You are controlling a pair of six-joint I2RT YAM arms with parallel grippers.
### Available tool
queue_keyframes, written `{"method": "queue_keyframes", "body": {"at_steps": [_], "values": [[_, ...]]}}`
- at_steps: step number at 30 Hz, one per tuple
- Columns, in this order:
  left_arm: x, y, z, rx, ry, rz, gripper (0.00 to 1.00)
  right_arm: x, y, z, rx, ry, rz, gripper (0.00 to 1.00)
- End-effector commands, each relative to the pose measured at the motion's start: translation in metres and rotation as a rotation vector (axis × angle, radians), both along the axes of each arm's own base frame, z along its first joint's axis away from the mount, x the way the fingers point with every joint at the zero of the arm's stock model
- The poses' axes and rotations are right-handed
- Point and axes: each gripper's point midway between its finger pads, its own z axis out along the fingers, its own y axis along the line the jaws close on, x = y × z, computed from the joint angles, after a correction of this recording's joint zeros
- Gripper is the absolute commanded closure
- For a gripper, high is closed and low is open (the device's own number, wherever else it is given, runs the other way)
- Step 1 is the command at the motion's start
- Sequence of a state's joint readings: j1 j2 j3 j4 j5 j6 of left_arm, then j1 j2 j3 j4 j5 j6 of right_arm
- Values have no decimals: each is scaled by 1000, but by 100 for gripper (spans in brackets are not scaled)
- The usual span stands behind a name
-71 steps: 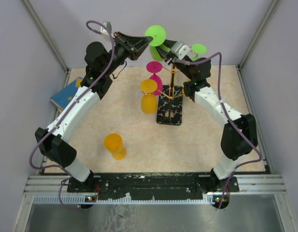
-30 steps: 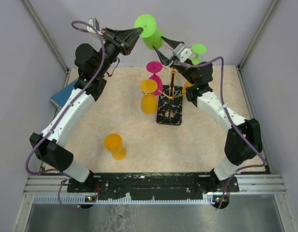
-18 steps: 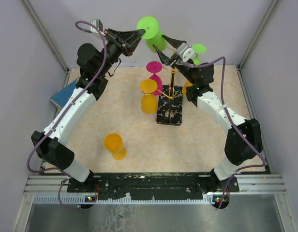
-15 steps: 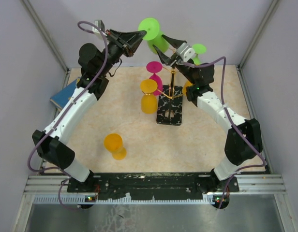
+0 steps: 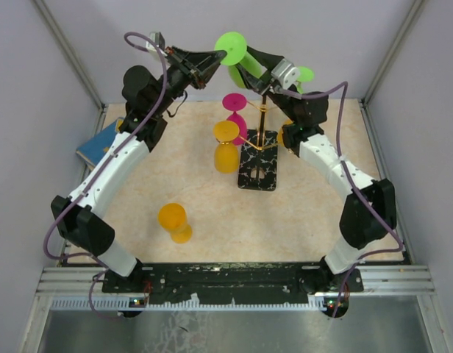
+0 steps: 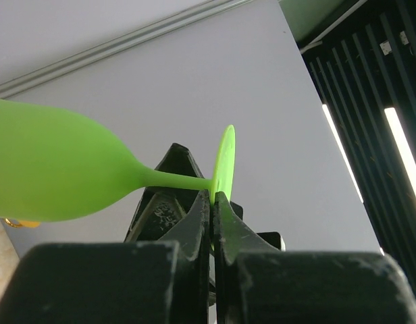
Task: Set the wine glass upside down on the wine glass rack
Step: Turn the wine glass upside down at the wine rack.
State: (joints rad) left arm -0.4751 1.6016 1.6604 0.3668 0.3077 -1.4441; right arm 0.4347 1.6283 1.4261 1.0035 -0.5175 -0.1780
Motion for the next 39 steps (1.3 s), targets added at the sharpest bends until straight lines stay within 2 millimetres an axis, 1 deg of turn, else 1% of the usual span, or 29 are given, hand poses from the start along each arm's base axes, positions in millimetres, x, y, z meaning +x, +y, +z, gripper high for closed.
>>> {"method": "queue_keyframes", "body": {"at_steps": [1, 2, 3, 4, 8, 11, 15, 18, 22, 25, 26, 31, 33, 36, 38, 39], "values": [[-4, -2, 7, -15, -30, -21, 100, -6, 0, 20, 23, -51, 12, 57], [-4, -2, 8, -16, -31, -22, 100, -6, 0, 21, 21, -51, 13, 57], [-4, -2, 8, -17, -31, -22, 100, 4, 6, 8, 7, -24, 14, 57], [-3, -2, 8, -17, -32, -22, 100, 8, 7, 4, -1, -12, 12, 57], [-3, -3, 8, -17, -34, -29, 100, 14, 12, -3, -17, 4, 10, 58], [-3, -4, 7, -16, -33, -31, 100, 18, 14, -7, -29, 15, 7, 66], [-3, -3, 10, -18, -41, -28, 100, 18, 14, -9, -39, 16, -5, 74], [-3, -2, 11, -18, -46, -23, 100, 19, 13, -9, -47, 16, -15, 81], [-6, -1, 17, -21, -81, -16, 100, 20, 13, -11, -54, 20, -24, 92], [-10, 1, 24, -29, -123, -13, 97, 19, 11, -8, -51, 13, -32, 98], [-10, 2, 25, -30, -128, -11, 96, 19, 11, -8, -52, 13, -33, 100], [-14, 5, 28, -45, -153, -3, 89, 21, 9, -7, -47, 21, -46, 100], [-15, 6, 28, -51, -159, 0, 84, 23, 8, -7, -42, 26, -54, 100], [-16, 8, 26, -61, -159, 5, 69, 26, 5, -6, -32, 35, -71, 100], [-16, 8, 24, -69, -156, 7, 62, 27, 4, -4, -30, 41, -81, 100], [-15, 9, 24, -69, -157, 9, 60, 27, 3, -2, -27, 41, -86, 100]]}}
